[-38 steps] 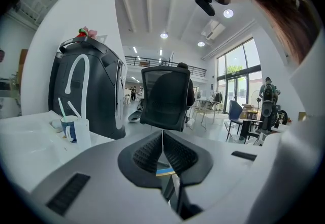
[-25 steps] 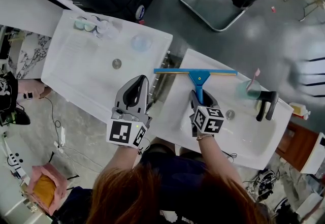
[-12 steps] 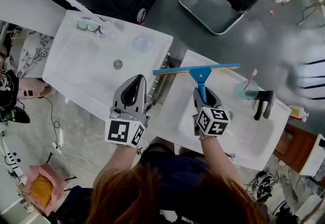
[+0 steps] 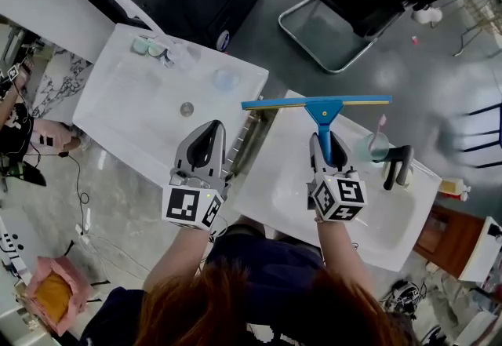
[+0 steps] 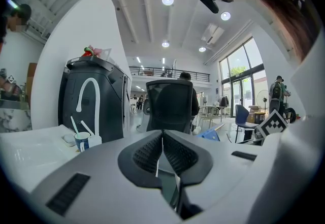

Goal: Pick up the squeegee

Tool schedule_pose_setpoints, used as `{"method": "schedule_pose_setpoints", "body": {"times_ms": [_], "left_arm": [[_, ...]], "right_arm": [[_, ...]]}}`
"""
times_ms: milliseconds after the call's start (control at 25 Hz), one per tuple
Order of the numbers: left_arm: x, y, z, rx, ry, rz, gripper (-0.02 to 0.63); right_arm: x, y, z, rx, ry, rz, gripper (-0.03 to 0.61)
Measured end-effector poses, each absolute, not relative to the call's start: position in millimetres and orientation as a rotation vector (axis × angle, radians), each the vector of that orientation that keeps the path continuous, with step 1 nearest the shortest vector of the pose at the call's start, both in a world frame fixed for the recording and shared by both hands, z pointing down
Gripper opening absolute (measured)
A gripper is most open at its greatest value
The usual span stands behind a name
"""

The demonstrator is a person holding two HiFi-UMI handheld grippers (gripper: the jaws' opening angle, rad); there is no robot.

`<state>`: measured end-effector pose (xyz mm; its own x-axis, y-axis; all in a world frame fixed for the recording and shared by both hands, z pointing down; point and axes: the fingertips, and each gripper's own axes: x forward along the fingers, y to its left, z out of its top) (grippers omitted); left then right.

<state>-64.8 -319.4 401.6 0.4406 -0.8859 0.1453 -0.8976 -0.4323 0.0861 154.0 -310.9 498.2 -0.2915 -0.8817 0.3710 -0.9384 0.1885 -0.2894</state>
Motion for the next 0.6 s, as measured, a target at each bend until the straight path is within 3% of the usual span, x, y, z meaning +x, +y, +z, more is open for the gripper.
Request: {"method": "schedule_pose_setpoints", "body": {"times_ms": [600], "left_arm": [[-38,-301,327,2.636,-1.584,-0.051,0.025]], "right_arm": [[212,-289,340,2.082,-2.502,0.363,0.158]]}}
